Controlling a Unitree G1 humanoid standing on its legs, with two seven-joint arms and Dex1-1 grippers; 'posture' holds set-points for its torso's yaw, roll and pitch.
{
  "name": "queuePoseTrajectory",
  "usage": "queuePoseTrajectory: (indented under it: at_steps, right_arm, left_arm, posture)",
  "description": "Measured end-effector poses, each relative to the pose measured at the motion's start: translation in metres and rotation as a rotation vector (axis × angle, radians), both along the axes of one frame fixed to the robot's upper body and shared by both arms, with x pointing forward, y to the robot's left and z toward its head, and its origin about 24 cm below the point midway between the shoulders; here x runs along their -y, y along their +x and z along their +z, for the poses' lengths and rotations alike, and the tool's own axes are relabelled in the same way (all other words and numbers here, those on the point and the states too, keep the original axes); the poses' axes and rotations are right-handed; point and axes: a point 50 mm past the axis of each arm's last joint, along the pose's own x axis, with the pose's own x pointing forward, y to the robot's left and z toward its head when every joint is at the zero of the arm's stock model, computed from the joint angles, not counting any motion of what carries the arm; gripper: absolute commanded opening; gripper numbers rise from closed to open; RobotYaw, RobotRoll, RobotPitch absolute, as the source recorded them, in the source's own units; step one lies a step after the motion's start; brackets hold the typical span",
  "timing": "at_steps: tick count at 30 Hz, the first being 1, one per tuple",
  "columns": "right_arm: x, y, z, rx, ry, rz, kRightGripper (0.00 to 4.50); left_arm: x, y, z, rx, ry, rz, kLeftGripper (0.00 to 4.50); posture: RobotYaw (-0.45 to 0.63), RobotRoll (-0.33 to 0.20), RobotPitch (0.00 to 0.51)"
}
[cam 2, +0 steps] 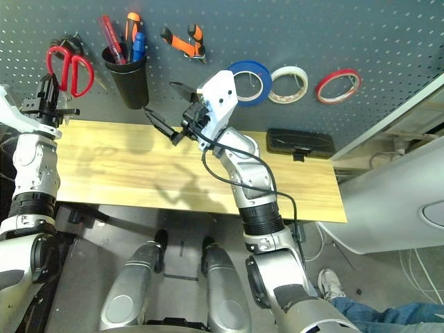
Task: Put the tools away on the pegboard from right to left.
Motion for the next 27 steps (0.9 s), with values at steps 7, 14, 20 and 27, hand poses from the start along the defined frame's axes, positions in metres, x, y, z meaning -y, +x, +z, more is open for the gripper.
queuePoseTrajectory:
  at_steps: [7,14,20,27]
  right_arm:
    - [0.0,0.0,0.0,-0.001,-0.001,-0.002,4.5]
    - [0.0,0.0,0.0,-0.001,0.002,-0.01,4.5]
    - [0.001,0.001,0.0,-0.001,0.005,-0.023,4.5]
    - [0.003,0.002,-0.002,-0.006,0.01,-0.04,4.5]
  left_arm:
    - [-0.005,0.011,0.006,-0.046,-0.003,0.035,0.02]
    - [-0.003,0.021,0.009,-0.09,-0.004,0.063,0.02]
    - [0.009,0.023,-0.001,-0.13,0.093,0.034,1.86]
    - [0.033,0.006,-0.028,-0.112,0.266,-0.032,4.17]
  posture:
    - [0.01,0.0,0.29]
    - [0.01,0.0,0.29]
    - [0.01,0.0,0.293]
    - [0.02,0.0,0.295]
